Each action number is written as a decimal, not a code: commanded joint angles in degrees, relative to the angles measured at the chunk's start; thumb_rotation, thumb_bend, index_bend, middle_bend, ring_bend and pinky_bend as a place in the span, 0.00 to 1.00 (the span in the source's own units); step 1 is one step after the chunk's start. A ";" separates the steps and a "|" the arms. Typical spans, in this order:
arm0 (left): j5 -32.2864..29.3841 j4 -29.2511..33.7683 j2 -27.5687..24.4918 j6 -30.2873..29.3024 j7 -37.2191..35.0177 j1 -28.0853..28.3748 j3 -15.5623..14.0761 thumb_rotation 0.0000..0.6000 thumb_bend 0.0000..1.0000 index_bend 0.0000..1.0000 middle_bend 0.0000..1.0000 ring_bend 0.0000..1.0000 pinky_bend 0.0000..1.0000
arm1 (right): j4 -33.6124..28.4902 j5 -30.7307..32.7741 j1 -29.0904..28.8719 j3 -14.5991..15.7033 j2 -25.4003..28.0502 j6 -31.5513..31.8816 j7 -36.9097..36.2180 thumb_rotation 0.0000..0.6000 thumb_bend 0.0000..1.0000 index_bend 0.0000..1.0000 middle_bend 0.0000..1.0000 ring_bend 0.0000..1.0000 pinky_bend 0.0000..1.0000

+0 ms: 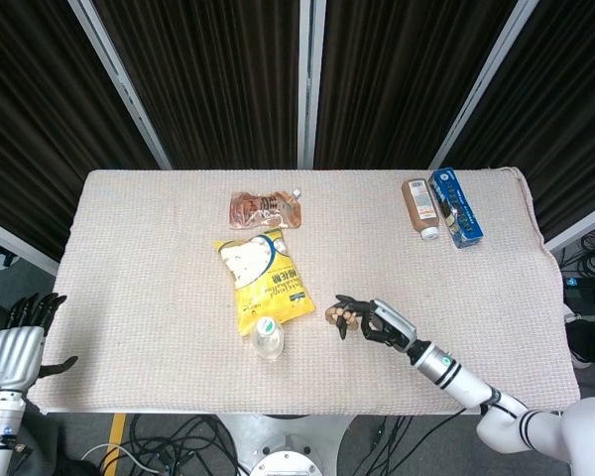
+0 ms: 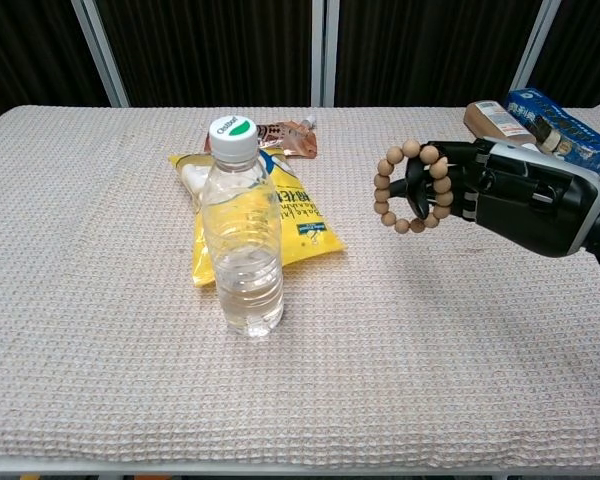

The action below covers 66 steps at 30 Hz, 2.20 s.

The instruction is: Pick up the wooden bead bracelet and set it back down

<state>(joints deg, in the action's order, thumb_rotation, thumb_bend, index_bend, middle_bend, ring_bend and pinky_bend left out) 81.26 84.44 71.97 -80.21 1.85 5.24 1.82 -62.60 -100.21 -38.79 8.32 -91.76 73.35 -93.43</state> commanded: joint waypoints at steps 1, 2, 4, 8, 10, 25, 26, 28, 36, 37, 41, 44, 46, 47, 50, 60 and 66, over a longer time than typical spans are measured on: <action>-0.02 0.01 -0.05 0.02 -0.05 -0.02 -0.03 1.00 0.00 0.13 0.08 0.00 0.00 | 0.01 0.18 -0.32 0.09 0.48 -0.37 -1.48 0.64 0.77 0.38 0.54 0.20 0.00; -0.02 0.03 -0.06 0.03 -0.05 -0.03 -0.04 1.00 0.00 0.13 0.08 0.00 0.00 | 0.04 0.31 -0.36 0.03 0.55 -0.44 -1.84 0.63 0.70 0.37 0.53 0.20 0.00; -0.04 0.08 -0.09 0.09 0.05 -0.02 -0.07 1.00 0.00 0.13 0.08 0.00 0.00 | 0.13 0.32 -0.58 0.11 0.76 -0.66 -2.83 0.61 0.64 0.35 0.53 0.19 0.00; -0.11 0.33 -0.20 0.24 0.25 0.03 -0.09 1.00 0.00 0.13 0.08 0.00 0.00 | 0.31 0.24 -0.93 0.27 1.03 -1.01 -3.86 0.60 0.55 0.33 0.53 0.18 0.00; -0.16 0.37 -0.23 0.34 0.30 0.06 -0.10 1.00 0.00 0.13 0.08 0.00 0.00 | 0.41 0.34 -0.96 0.23 1.00 -1.09 -3.79 0.59 0.51 0.32 0.53 0.18 0.00; -0.20 0.68 -0.40 0.23 0.56 0.13 0.02 1.00 0.00 0.13 0.08 0.00 0.00 | 1.03 0.10 0.19 0.36 -0.26 0.21 1.64 0.59 0.76 0.39 0.54 0.19 0.00; -0.25 0.69 -0.40 0.25 0.53 0.12 0.04 1.00 0.00 0.13 0.08 0.00 0.00 | 1.08 0.18 0.27 0.33 -0.33 0.20 1.94 0.59 0.75 0.40 0.54 0.19 0.00; -0.31 0.69 -0.40 0.36 0.59 0.14 0.01 1.00 0.00 0.13 0.08 0.00 0.00 | 1.22 0.44 0.47 0.26 -0.47 0.22 2.03 0.59 0.72 0.42 0.54 0.19 0.00; -0.42 0.79 -0.44 0.61 0.68 0.29 0.05 1.00 0.00 0.13 0.08 0.00 0.00 | 2.11 0.88 0.77 0.21 -0.88 -0.24 2.59 0.59 0.49 0.47 0.54 0.19 0.00; -0.45 0.82 -0.46 0.64 0.71 0.31 0.07 1.00 0.00 0.13 0.08 0.00 0.00 | 2.13 0.90 0.82 0.19 -0.92 -0.19 2.58 0.59 0.48 0.47 0.54 0.19 0.00; -0.46 0.83 -0.49 0.73 0.74 0.36 0.06 1.00 0.00 0.13 0.08 0.00 0.00 | 2.18 0.86 1.02 0.01 -0.99 0.35 2.79 0.59 0.49 0.49 0.55 0.19 0.00; -0.53 0.80 -0.46 0.76 0.73 0.36 0.04 1.00 0.00 0.13 0.08 0.00 0.00 | 2.06 0.66 1.15 0.09 -0.99 0.68 2.87 0.59 0.55 0.51 0.55 0.19 0.00; -0.47 0.78 -0.43 0.69 0.66 0.33 0.02 1.00 0.00 0.13 0.08 0.00 0.00 | 2.02 0.58 1.25 0.12 -1.02 0.89 2.83 0.59 0.58 0.51 0.56 0.19 0.00; -0.42 0.76 -0.42 0.61 0.64 0.32 0.03 1.00 0.00 0.13 0.08 0.00 0.00 | 2.03 0.51 1.28 0.12 -1.04 1.00 2.89 0.59 0.60 0.52 0.56 0.19 0.00; -0.46 0.73 -0.40 0.36 0.53 0.23 0.12 1.00 0.00 0.13 0.08 0.00 0.00 | 1.98 0.34 1.41 0.12 -1.01 1.42 3.11 0.59 0.64 0.53 0.56 0.20 0.00; -0.13 0.41 -0.18 0.06 0.21 0.23 0.15 1.00 0.00 0.13 0.08 0.00 0.00 | 1.53 -0.19 2.02 0.31 -0.05 3.22 2.47 0.63 0.86 0.54 0.57 0.20 0.00; -0.03 0.36 -0.14 -0.15 0.15 0.17 0.15 1.00 0.00 0.13 0.08 0.00 0.00 | 1.85 -0.82 2.12 0.60 0.41 4.29 0.93 0.79 1.00 0.53 0.57 0.20 0.00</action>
<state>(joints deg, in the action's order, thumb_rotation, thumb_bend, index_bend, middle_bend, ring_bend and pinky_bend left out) 81.23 84.80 71.83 -80.36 2.00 5.41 1.98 -60.84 -100.91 -36.67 8.84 -91.45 77.51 -92.34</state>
